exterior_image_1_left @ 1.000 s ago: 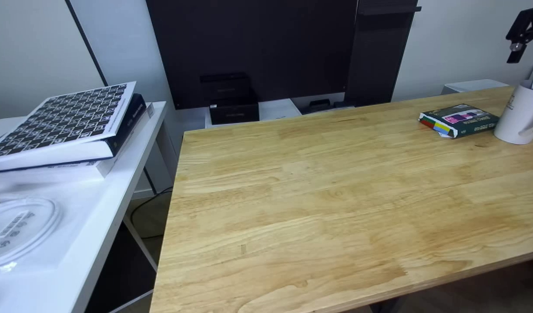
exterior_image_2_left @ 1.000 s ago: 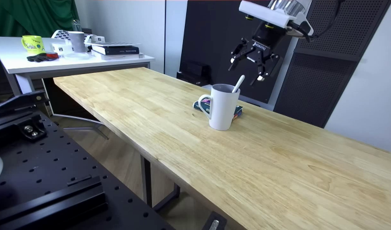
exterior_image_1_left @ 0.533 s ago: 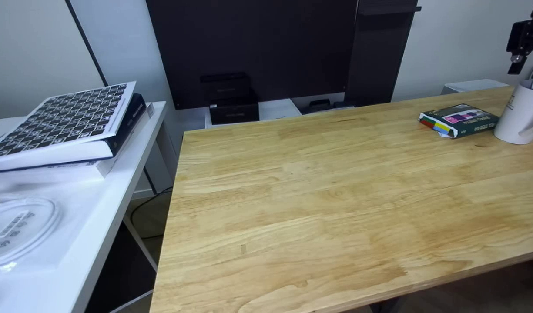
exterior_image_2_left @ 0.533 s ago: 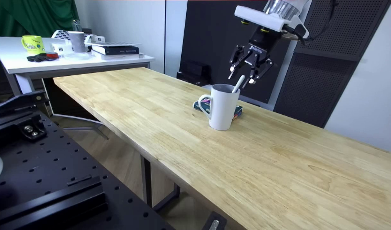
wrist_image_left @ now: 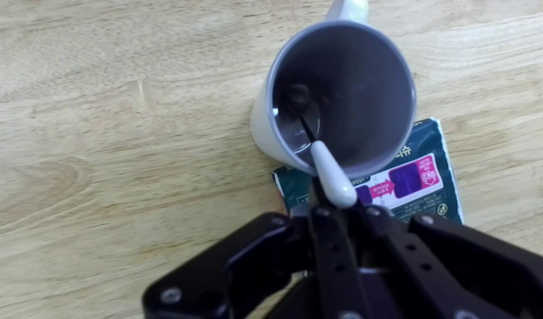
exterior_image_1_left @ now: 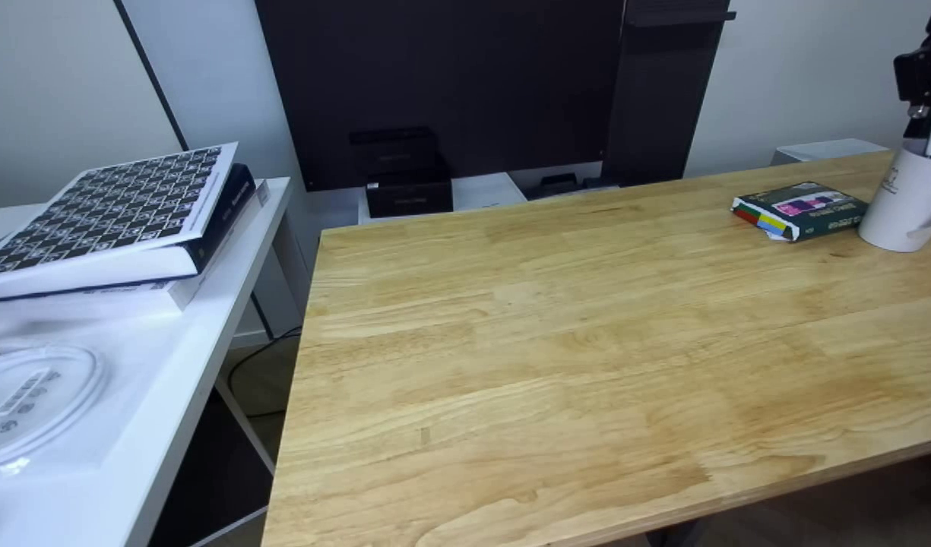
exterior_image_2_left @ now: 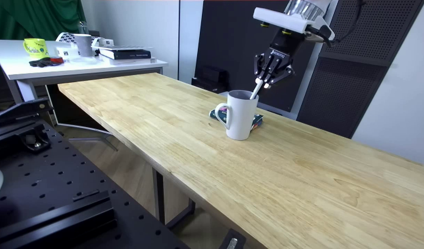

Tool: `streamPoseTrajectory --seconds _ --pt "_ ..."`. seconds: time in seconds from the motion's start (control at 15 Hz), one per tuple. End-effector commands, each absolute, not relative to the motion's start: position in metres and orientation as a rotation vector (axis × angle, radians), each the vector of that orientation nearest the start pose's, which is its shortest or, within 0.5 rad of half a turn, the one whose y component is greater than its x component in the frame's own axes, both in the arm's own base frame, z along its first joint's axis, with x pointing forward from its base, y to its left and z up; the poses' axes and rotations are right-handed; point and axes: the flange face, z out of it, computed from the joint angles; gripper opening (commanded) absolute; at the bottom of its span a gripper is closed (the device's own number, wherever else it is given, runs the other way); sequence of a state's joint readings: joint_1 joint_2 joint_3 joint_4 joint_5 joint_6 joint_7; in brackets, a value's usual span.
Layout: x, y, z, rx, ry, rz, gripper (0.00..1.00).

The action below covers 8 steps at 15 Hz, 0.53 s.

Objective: Pick the spoon and put it in the cup, then put it back on the table

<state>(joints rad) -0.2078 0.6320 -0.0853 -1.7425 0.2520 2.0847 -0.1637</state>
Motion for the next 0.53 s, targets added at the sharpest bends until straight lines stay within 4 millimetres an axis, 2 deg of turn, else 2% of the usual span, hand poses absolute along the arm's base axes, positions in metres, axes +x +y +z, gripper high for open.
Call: streamPoseTrajectory --seconds 0.0,0.2,0.27,0.33,0.47 --pt "0.614 -0.161 0.207 -2.901 0.444 0.357 0.0" --pt "0.618 -0.157 0.22 -2.916 0.43 0.338 0.0" --pt "0.619 -0.154 0.225 -2.924 0.421 0.329 0.26" --pt "0.62 -0.152 0.229 -2.931 0.413 0.327 0.27" --pt "0.62 -0.145 0.235 -2.94 0.399 0.315 0.39"
